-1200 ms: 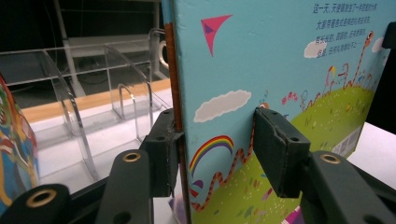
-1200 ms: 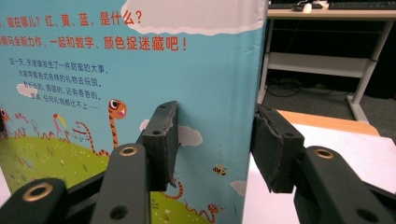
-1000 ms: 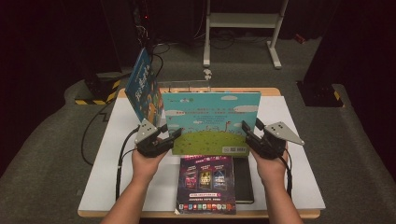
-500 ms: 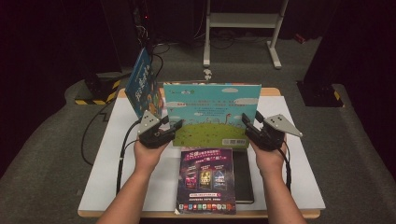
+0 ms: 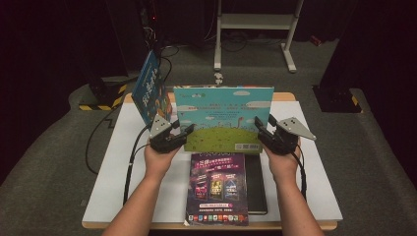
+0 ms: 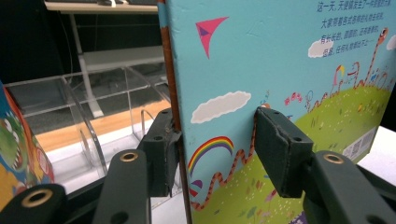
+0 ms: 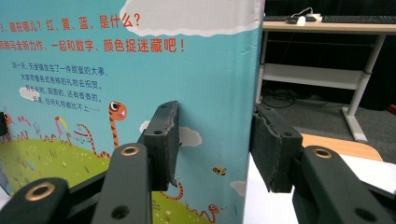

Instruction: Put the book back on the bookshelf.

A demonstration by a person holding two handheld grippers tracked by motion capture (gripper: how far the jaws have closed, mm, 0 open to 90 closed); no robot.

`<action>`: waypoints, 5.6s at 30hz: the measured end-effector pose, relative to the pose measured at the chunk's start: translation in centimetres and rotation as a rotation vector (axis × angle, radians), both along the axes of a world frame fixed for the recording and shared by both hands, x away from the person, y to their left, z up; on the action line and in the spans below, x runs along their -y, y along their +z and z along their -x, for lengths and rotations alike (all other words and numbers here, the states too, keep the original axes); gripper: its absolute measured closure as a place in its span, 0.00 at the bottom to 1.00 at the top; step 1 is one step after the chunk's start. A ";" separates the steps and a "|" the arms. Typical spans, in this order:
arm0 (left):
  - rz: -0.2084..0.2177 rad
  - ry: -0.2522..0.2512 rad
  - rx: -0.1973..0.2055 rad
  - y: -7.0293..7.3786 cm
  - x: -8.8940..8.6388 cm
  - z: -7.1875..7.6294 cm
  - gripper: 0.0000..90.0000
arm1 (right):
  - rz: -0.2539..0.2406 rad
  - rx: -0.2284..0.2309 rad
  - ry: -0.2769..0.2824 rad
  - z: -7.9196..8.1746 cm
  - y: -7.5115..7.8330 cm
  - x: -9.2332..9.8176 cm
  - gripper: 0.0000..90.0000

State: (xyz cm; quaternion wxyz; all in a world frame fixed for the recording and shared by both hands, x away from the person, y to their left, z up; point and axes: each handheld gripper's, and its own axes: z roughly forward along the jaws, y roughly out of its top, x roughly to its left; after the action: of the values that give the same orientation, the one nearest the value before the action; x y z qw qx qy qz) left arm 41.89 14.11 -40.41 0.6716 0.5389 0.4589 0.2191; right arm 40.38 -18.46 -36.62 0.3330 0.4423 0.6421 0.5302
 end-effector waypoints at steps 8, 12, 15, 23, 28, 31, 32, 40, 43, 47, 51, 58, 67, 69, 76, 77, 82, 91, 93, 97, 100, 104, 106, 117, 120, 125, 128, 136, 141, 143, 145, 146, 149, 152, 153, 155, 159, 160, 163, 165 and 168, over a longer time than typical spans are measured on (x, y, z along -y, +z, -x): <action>-0.009 -0.003 0.020 -0.4 0.0 0.8 0.55 | -0.005 0.027 0.022 0.9 -0.7 0.3 0.60; -0.027 -0.001 0.036 -0.5 0.1 1.5 0.53 | -0.008 0.034 0.037 1.6 -0.8 0.4 0.57; -0.039 0.000 0.047 -0.5 0.2 2.0 0.52 | -0.006 0.041 0.057 2.4 -0.9 0.6 0.55; -0.015 0.003 0.071 -0.5 -0.1 3.1 0.47 | 0.003 0.051 0.108 4.0 -1.2 0.6 0.49; -0.016 0.007 0.070 -0.7 -0.3 3.1 0.46 | -0.015 0.067 0.178 4.1 -0.5 0.7 0.43; -0.017 0.012 0.068 -0.7 -0.3 3.1 0.46 | -0.017 0.074 0.210 4.1 0.2 0.5 0.41; -0.015 0.012 0.067 -0.7 -0.3 3.1 0.46 | -0.015 0.079 0.220 4.1 0.4 0.5 0.41; -0.027 0.020 0.056 -0.8 -0.3 3.0 0.46 | -0.008 0.107 0.291 4.6 1.0 0.1 0.50; -0.022 0.025 0.046 -0.8 -0.4 2.8 0.45 | -0.001 0.120 0.335 4.9 1.1 0.2 0.56; -0.029 0.028 0.034 -0.7 -0.5 2.5 0.45 | -0.001 0.127 0.411 5.1 1.1 0.7 0.64; -0.020 0.036 0.032 -0.6 -0.5 2.2 0.46 | -0.020 0.133 0.491 5.2 1.0 1.2 0.72; -0.043 0.034 0.025 -0.8 -0.3 2.7 0.46 | -0.007 0.153 0.519 5.7 0.9 1.2 0.89; -0.073 0.023 0.005 -2.1 -1.0 4.1 0.46 | -0.100 0.117 0.473 5.1 0.4 2.1 0.89; -0.082 0.028 -0.008 -2.7 -1.7 4.5 0.46 | -0.108 0.113 0.466 5.1 0.4 2.1 0.89; -0.118 0.049 -0.067 -4.6 -4.3 6.0 0.44 | -0.112 0.115 0.462 5.5 0.6 1.7 0.89; -0.117 0.052 -0.071 -4.8 -4.8 6.2 0.44 | -0.120 0.113 0.461 5.5 0.6 1.7 0.89; -0.085 0.079 -0.076 -5.7 -6.4 7.1 0.44 | -0.134 0.108 0.468 5.9 0.7 1.9 0.89; -0.083 0.100 -0.092 -6.4 -7.3 7.1 0.44 | -0.108 0.086 0.440 6.5 0.8 2.0 0.89; -0.082 0.097 -0.091 -6.4 -7.3 7.2 0.44 | -0.102 0.084 0.439 6.6 0.8 2.0 0.88; -0.078 0.096 -0.091 -6.4 -7.2 7.2 0.44 | -0.102 0.090 0.419 6.8 1.6 1.8 0.72; -0.082 0.091 -0.095 -6.4 -7.1 7.2 0.45 | -0.060 0.082 0.381 6.6 2.7 1.1 0.73; -0.085 0.091 -0.096 -6.5 -7.1 7.2 0.45 | -0.007 0.052 0.348 6.4 3.8 0.2 0.77; -0.086 0.095 -0.099 -6.6 -7.2 7.1 0.45 | 0.004 0.029 0.336 6.1 3.9 0.0 0.77; -0.081 0.095 -0.104 -6.7 -7.4 7.1 0.45 | 0.013 0.049 0.342 6.3 3.8 -0.8 0.86; -0.076 0.098 -0.097 -6.7 -7.4 7.1 0.45 | 0.017 0.063 0.367 6.6 3.8 -1.1 0.87; -0.073 0.098 -0.101 -6.7 -7.5 7.1 0.45 | 0.022 0.062 0.345 6.4 4.1 -2.1 0.86; -0.074 0.099 -0.102 -6.7 -7.5 7.1 0.45 | 0.022 0.049 0.337 6.1 4.5 -2.6 0.88; -0.069 0.106 -0.103 -6.7 -7.9 7.0 0.45 | 0.062 0.092 0.391 6.5 5.2 -5.4 0.90; -0.060 0.110 -0.102 -6.6 -8.0 7.0 0.45 | 0.079 0.099 0.387 6.0 5.9 -7.0 0.90; -0.057 0.111 -0.102 -6.6 -8.1 7.0 0.45 | 0.084 0.104 0.389 5.8 6.1 -7.5 0.90; -0.049 0.114 -0.100 -6.6 -8.1 7.0 0.45 | 0.088 0.112 0.396 5.7 6.3 -8.0 0.90; -0.047 0.114 -0.101 -6.6 -8.1 6.9 0.45 | 0.088 0.113 0.398 5.7 6.4 -8.1 0.90; -0.045 0.114 -0.101 -6.6 -8.1 6.9 0.45 | 0.084 0.120 0.407 5.5 6.8 -8.7 0.90; -0.044 0.114 -0.100 -6.6 -8.1 7.0 0.45 | 0.075 0.120 0.410 5.2 7.0 -9.4 0.90; -0.049 0.114 -0.102 -6.6 -8.2 7.0 0.45 | 0.069 0.119 0.410 5.1 7.0 -9.6 0.90; -0.056 0.114 -0.102 -6.6 -8.3 7.0 0.45 | 0.067 0.118 0.415 4.8 6.9 -10.0 0.90; -0.043 0.120 -0.103 -6.6 -8.3 6.9 0.45 | 0.068 0.116 0.429 4.4 6.7 -11.2 0.90; -0.045 0.119 -0.103 -6.6 -8.4 6.9 0.45 | 0.068 0.117 0.430 4.3 6.7 -11.5 0.90; -0.035 0.121 -0.104 -6.5 -8.4 6.9 0.45 | 0.072 0.119 0.432 4.0 6.6 -12.2 0.90; -0.035 0.120 -0.104 -6.5 -8.4 6.9 0.45 | 0.070 0.117 0.430 3.8 6.5 -12.6 0.90; -0.048 0.117 -0.105 -6.5 -8.6 6.9 0.45 | 0.064 0.117 0.424 3.4 6.3 -12.8 0.90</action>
State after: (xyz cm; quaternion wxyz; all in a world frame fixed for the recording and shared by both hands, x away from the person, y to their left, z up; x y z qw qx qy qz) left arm 34.94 22.72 -46.93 0.6196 0.5378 0.5188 0.2402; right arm 36.99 -5.61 -30.35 0.2644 0.2552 0.7168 0.5926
